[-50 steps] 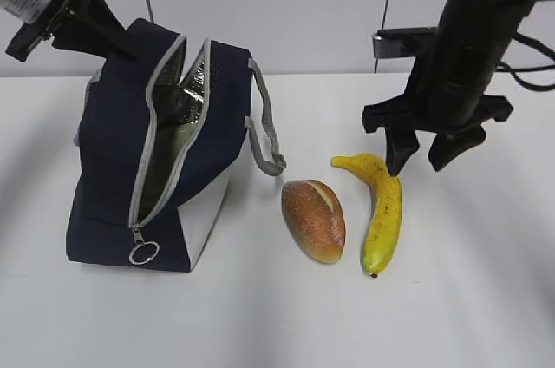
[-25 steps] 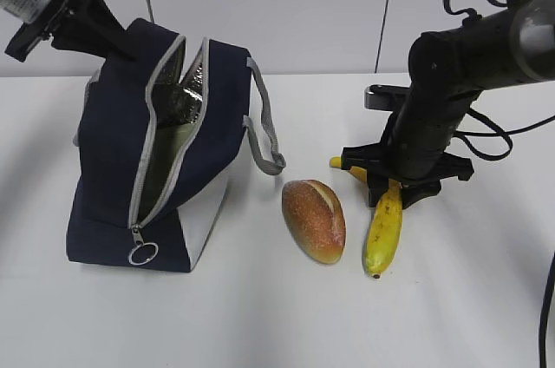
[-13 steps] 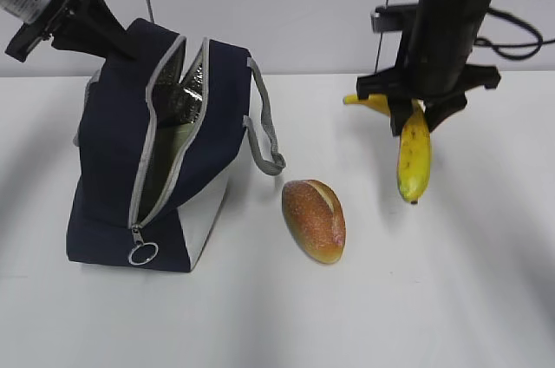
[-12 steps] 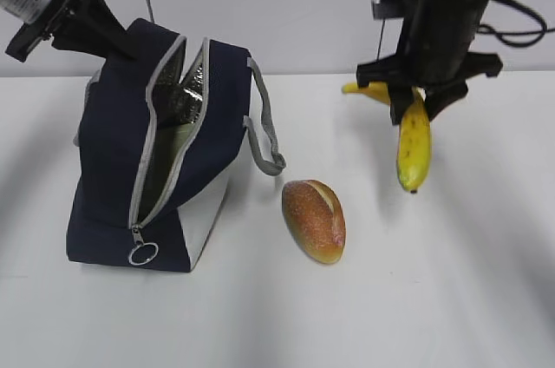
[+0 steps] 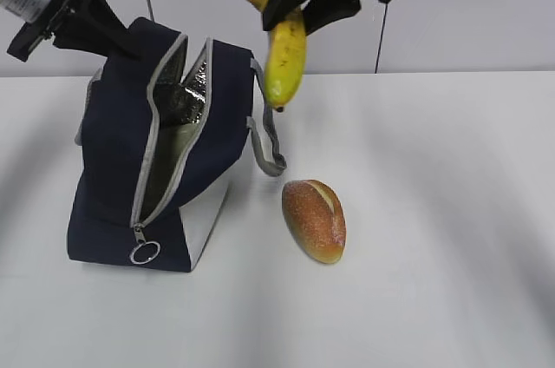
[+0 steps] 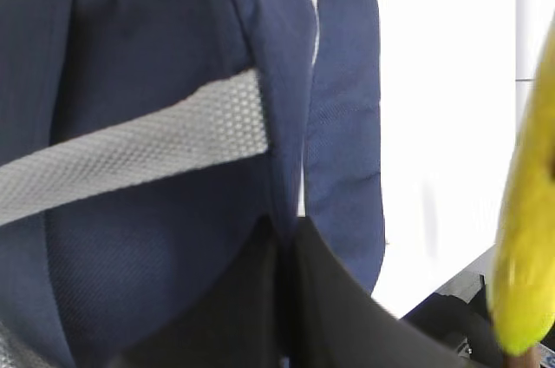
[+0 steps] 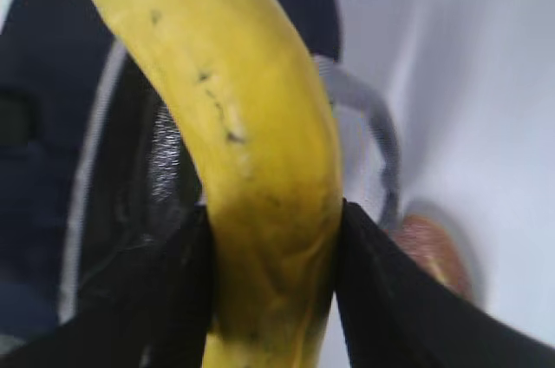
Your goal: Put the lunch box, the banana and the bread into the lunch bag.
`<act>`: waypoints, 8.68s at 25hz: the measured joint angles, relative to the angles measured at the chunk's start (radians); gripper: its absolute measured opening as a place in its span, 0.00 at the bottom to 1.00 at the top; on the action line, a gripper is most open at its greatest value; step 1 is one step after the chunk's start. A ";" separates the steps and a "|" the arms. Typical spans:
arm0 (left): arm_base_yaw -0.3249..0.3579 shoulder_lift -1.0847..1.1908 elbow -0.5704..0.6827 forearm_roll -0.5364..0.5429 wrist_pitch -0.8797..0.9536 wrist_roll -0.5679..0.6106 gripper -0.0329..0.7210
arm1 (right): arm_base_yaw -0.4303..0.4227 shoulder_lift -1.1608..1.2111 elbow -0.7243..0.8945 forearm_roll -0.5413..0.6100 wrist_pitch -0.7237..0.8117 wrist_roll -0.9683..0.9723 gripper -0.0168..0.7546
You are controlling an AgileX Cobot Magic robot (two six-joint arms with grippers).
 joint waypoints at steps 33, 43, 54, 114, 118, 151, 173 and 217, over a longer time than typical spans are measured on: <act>0.000 0.000 0.000 -0.026 -0.001 0.000 0.04 | 0.119 0.234 -0.085 0.123 -0.110 -0.047 0.69; 0.000 0.000 0.000 -0.026 -0.001 0.000 0.04 | 0.114 0.224 -0.339 -0.178 0.097 -0.053 0.73; 0.000 0.000 0.000 -0.026 -0.001 0.000 0.04 | 0.114 0.012 -0.085 -0.309 0.107 -0.057 0.73; 0.000 0.000 0.000 -0.027 0.000 0.030 0.04 | 0.059 -0.205 0.509 -0.377 -0.140 -0.086 0.56; 0.000 0.000 0.000 -0.029 0.000 0.030 0.04 | 0.059 -0.224 0.378 -0.234 -0.137 -0.088 0.56; 0.000 0.000 0.000 -0.034 0.000 0.030 0.04 | 0.040 0.055 0.141 0.243 -0.133 -0.370 0.73; 0.000 0.000 0.000 -0.034 0.000 0.032 0.04 | -0.029 0.164 0.123 0.244 -0.115 -0.268 0.48; -0.051 0.152 -0.001 -0.346 -0.193 0.149 0.04 | -0.025 0.192 -0.225 -0.051 0.109 -0.200 0.02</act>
